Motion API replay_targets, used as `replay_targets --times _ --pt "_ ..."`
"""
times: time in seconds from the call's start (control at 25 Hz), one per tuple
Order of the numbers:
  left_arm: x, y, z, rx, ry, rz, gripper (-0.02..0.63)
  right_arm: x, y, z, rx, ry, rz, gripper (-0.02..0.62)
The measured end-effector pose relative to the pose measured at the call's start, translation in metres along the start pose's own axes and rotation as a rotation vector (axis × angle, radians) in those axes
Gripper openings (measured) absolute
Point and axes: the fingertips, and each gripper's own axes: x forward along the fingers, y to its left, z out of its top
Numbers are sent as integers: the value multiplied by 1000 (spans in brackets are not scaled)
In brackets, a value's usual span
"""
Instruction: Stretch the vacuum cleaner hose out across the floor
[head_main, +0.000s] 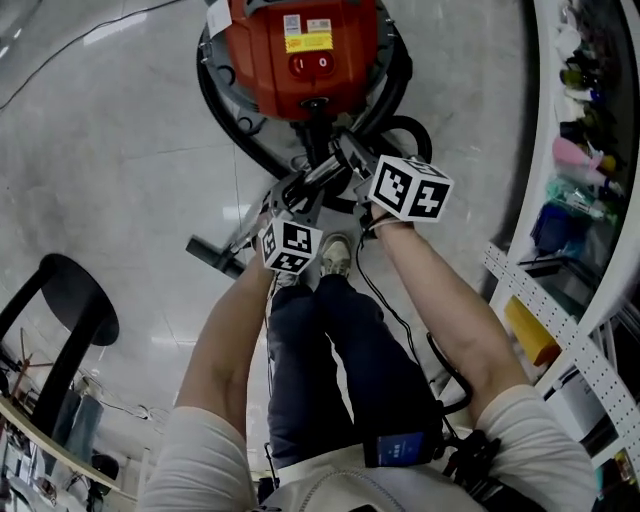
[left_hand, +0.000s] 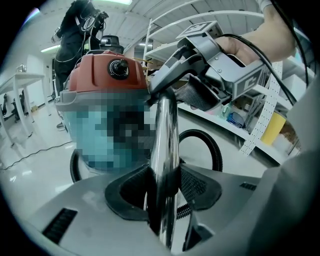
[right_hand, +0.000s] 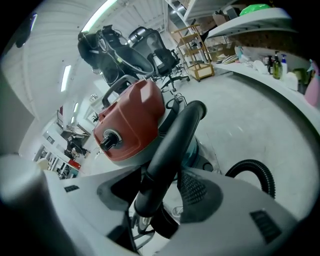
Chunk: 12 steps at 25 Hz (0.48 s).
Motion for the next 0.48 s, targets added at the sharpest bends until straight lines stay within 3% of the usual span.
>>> replay_targets --times 0.24,0.48 --pt "-2 -11 -2 -37 -13 -56 175 -9 -4 -5 64 9 -3 211" --pt "-9 -16 15 -9 8 -76 167 -26 7 10 88 -29 14 195"
